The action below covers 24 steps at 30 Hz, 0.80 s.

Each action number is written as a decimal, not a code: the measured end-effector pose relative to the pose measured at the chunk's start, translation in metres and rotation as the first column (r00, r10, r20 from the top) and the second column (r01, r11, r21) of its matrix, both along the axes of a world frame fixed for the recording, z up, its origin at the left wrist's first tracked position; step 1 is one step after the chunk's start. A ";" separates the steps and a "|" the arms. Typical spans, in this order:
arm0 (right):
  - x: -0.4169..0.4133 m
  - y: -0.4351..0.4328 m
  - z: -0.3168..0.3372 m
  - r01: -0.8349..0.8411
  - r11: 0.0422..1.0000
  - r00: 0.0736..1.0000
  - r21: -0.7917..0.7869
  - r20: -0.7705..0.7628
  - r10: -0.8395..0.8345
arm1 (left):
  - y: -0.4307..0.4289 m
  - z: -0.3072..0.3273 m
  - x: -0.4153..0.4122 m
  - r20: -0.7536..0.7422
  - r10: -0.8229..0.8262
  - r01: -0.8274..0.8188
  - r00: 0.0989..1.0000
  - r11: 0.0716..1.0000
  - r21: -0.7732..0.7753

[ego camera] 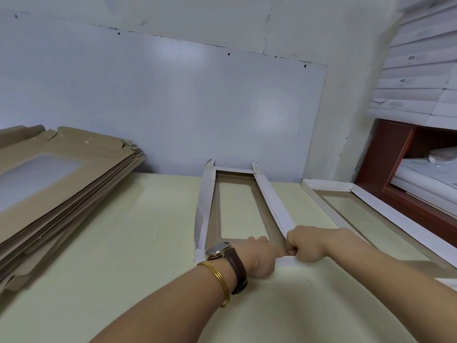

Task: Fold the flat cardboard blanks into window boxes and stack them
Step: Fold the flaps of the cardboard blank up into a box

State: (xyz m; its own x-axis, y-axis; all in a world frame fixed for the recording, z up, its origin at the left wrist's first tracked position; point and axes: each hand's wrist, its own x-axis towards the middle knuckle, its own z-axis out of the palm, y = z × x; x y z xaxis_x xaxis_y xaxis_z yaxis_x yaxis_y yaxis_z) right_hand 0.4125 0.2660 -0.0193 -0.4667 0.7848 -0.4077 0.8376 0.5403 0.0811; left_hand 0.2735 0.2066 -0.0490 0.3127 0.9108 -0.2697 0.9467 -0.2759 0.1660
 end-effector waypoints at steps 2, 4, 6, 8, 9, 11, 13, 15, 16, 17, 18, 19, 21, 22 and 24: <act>-0.001 0.000 -0.001 -0.006 1.000 1.000 -0.007 0.005 0.006 | 0.000 -0.001 -0.001 -0.004 -0.001 0.001 1.000 1.000 -0.004; -0.002 -0.001 -0.002 -0.017 1.000 1.000 0.003 0.012 0.017 | 0.000 -0.001 -0.001 0.008 -0.004 0.004 1.000 1.000 -0.008; -0.005 -0.004 -0.003 -0.028 0.999 0.999 0.023 -0.019 0.028 | -0.001 0.000 -0.002 0.037 -0.011 0.011 0.999 1.000 0.002; -0.007 -0.008 -0.008 -0.025 1.000 0.991 0.011 -0.129 0.026 | -0.001 0.000 -0.003 0.075 -0.003 0.002 0.997 1.000 0.020; -0.007 -0.009 -0.012 -0.022 1.000 0.981 0.004 -0.195 0.023 | -0.001 0.000 -0.004 0.095 0.014 -0.017 0.995 0.999 0.028; -0.009 -0.011 -0.017 -0.034 0.999 0.953 0.003 -0.302 0.033 | 0.000 -0.001 -0.007 0.141 0.071 -0.079 0.987 0.996 0.047; -0.012 -0.014 -0.023 -0.069 0.998 0.922 -0.008 -0.383 0.061 | 0.001 -0.003 -0.012 0.207 0.130 -0.146 0.970 0.987 0.064; -0.016 -0.017 -0.029 -0.102 0.995 0.890 0.012 -0.446 0.097 | 0.002 -0.004 -0.017 0.265 0.155 -0.179 0.952 0.981 0.069; -0.017 -0.017 -0.031 -0.107 0.994 0.875 0.021 -0.472 0.105 | 0.002 -0.003 -0.018 0.284 0.166 -0.191 0.944 0.980 0.062; -0.018 -0.019 -0.032 -0.117 0.993 0.863 0.029 -0.491 0.116 | 0.002 -0.002 -0.020 0.301 0.180 -0.202 0.937 0.978 0.044; -0.018 -0.020 -0.032 -0.128 0.991 0.856 0.029 -0.501 0.125 | 0.002 0.000 -0.022 0.319 0.190 -0.207 0.929 0.978 0.020; -0.018 -0.021 -0.032 -0.148 0.989 0.853 0.029 -0.502 0.142 | 0.002 0.004 -0.026 0.339 0.203 -0.214 0.919 0.977 -0.003; -0.017 -0.023 -0.031 -0.196 0.979 0.863 0.051 -0.465 0.197 | 0.004 0.013 -0.037 0.380 0.236 -0.245 0.894 0.969 -0.024; -0.017 -0.024 -0.030 -0.219 0.973 0.877 0.069 -0.424 0.227 | 0.006 0.018 -0.045 0.395 0.248 -0.267 0.885 0.964 -0.007; -0.020 -0.027 -0.030 -0.256 0.961 0.901 0.099 -0.335 0.275 | 0.009 0.026 -0.064 0.368 0.266 -0.315 0.891 0.946 0.079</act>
